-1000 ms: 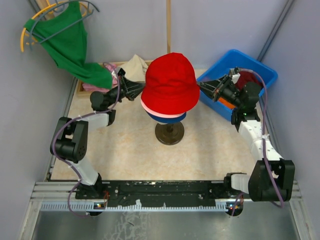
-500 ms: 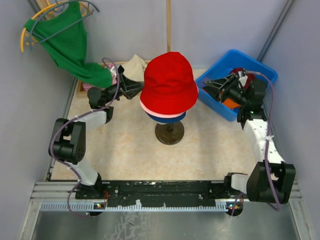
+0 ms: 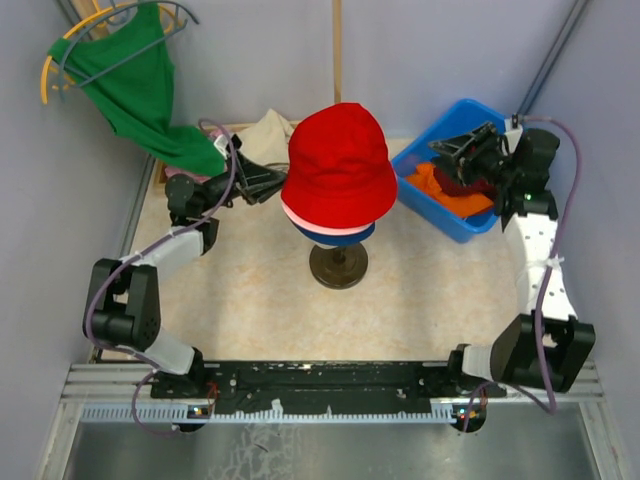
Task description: Stack the hats
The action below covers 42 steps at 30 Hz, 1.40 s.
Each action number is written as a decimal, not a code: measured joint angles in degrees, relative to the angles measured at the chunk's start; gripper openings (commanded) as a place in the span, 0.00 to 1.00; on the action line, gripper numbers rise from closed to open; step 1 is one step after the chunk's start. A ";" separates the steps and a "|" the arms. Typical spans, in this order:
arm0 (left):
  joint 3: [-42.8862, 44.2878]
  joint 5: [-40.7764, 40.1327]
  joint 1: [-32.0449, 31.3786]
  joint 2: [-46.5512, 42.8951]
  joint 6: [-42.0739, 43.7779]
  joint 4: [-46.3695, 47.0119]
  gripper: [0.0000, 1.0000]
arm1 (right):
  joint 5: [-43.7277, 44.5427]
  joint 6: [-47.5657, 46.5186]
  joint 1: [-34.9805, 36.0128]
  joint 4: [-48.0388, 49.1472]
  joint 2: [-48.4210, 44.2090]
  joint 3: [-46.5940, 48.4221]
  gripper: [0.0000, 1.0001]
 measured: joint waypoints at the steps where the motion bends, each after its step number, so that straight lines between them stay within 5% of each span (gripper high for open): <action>1: -0.33 0.00 0.07 -0.44 0.42 -0.26 0.35 | 1.44 -3.10 -0.28 -3.58 1.90 3.23 0.53; 10: -1.53 0.61 7.56 -4.07 10.29 -9.62 0.47 | 22.88 -26.27 -1.92 -27.50 16.63 26.84 0.69; 20: 3.72 1.95 11.69 -2.23 28.15 -26.56 0.47 | 41.57 -40.11 -2.58 -36.26 33.38 38.88 0.71; 42: 1.57 3.54 14.10 12.20 21.33 -11.23 0.43 | 68.22 -56.15 3.82 -31.41 61.05 57.90 0.73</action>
